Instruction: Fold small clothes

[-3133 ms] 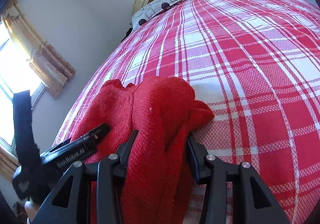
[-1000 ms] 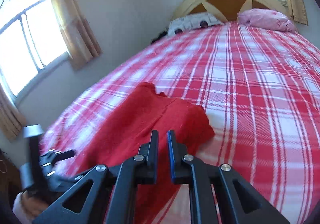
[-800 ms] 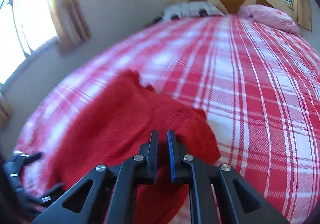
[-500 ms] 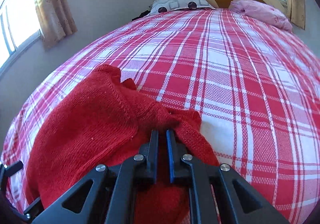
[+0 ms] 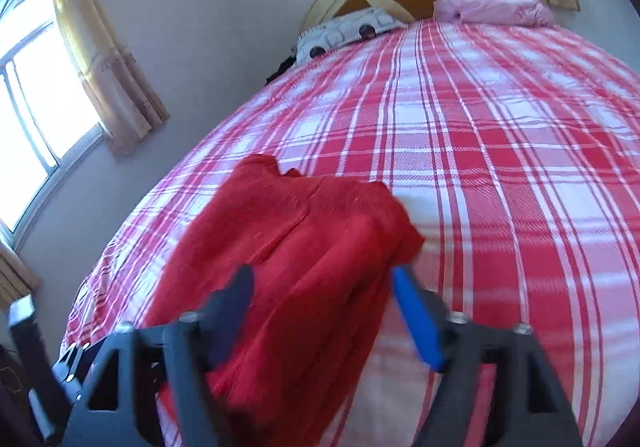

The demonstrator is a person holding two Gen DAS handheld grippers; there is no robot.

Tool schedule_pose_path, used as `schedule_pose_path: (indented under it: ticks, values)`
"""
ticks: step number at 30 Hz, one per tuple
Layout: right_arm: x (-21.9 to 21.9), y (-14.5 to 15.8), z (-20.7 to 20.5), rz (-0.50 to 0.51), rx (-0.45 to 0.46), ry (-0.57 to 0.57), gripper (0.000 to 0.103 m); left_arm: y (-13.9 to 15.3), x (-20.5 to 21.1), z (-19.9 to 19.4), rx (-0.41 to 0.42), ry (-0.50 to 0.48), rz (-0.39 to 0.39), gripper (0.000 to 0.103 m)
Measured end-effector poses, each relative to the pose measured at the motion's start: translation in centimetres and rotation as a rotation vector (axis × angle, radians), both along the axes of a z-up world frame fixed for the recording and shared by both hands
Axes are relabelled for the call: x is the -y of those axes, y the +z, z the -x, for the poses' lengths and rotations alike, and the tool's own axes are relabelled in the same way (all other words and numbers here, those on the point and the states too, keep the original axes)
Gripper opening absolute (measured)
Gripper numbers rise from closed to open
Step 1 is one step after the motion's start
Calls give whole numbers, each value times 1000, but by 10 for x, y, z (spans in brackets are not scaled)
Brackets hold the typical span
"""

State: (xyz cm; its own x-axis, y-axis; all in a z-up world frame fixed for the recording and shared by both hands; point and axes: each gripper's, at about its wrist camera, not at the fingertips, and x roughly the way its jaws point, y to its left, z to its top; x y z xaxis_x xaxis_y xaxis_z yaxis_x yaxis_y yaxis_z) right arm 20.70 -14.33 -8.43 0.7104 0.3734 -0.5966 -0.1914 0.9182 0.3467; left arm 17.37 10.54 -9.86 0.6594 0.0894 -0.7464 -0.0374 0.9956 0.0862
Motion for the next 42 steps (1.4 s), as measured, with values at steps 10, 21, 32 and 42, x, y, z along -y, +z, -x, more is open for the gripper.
schedule_pose_path:
  ticks: [10,21,32,42]
  values:
    - [-20,-6,83,82,-54,-88,74,7,9,36,-24,-9,-48,103]
    - [-19,53,174,48,108,-146,74,52,16,101,153,-55,-67,103]
    - [-16,123,232,35,281,-228,76,108,25,148,328,-91,-28,103]
    - [-14,129,252,65,376,-284,76,134,28,175,440,-67,-34,103]
